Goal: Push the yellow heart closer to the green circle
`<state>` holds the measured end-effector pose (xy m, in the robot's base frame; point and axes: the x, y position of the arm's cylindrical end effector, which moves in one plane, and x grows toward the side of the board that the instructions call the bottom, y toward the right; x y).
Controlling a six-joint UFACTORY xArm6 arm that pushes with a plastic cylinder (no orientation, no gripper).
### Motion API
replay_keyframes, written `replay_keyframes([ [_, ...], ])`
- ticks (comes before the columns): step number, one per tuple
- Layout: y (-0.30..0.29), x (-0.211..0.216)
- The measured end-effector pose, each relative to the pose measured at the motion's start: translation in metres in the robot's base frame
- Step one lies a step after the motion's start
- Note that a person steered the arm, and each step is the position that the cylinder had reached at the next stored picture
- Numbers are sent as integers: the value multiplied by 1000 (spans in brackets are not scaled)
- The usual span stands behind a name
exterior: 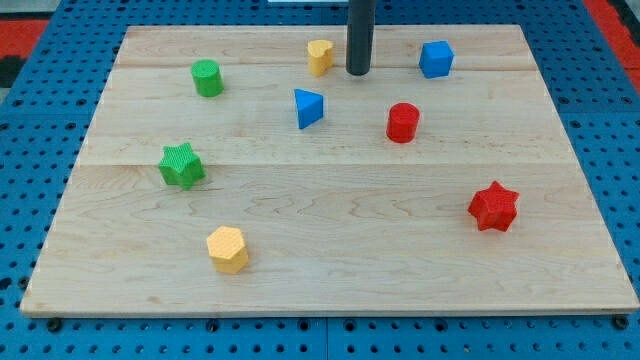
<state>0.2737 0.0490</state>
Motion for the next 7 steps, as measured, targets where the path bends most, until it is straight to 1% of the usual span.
replay_keyframes([
  [1,6,-14],
  [5,6,-14],
  [6,-8,-14],
  [7,-37,-20],
])
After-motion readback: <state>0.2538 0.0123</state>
